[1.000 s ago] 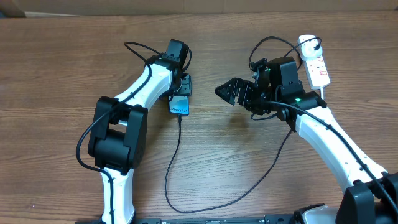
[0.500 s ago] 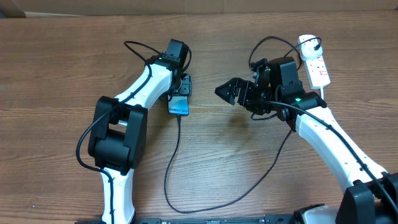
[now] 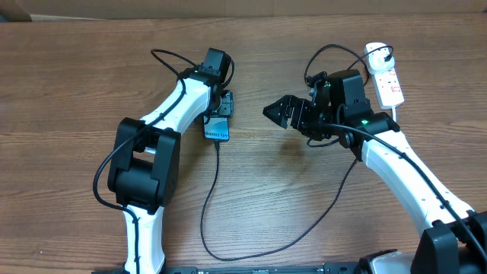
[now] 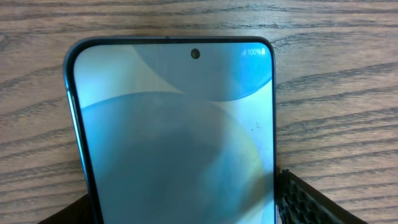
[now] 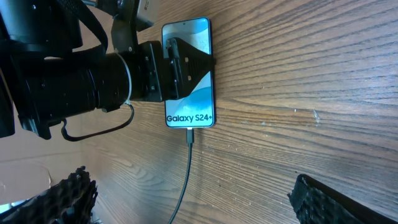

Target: Plug charger to phone and switch on socket

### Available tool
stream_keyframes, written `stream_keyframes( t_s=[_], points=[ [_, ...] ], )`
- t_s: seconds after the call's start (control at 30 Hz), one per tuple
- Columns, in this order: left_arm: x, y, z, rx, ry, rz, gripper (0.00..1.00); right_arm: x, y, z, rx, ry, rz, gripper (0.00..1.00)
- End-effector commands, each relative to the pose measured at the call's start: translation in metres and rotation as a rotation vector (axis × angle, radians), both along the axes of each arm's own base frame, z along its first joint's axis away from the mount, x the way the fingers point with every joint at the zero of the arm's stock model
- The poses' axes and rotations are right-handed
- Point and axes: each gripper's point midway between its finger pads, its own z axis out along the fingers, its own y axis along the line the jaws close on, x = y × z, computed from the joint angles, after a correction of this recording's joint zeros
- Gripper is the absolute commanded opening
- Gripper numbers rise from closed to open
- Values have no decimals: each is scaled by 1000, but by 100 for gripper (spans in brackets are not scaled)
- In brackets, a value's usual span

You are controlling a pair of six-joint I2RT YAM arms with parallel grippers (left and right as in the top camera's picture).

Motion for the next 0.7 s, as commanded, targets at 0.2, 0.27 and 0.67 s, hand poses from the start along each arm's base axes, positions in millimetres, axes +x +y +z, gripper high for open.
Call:
stream_keyframes(
  t_s=[0.2, 0.27, 0.67],
  points=[
    [-9, 14, -17, 82, 39, -9, 72, 4, -3, 6, -10, -34, 0, 100],
    [-9, 14, -17, 82, 39, -8, 72, 4, -3, 6, -10, -34, 0, 100],
    [-8, 15, -17, 84, 37, -8, 77, 4, -3, 6, -10, -34, 0, 100]
  ],
)
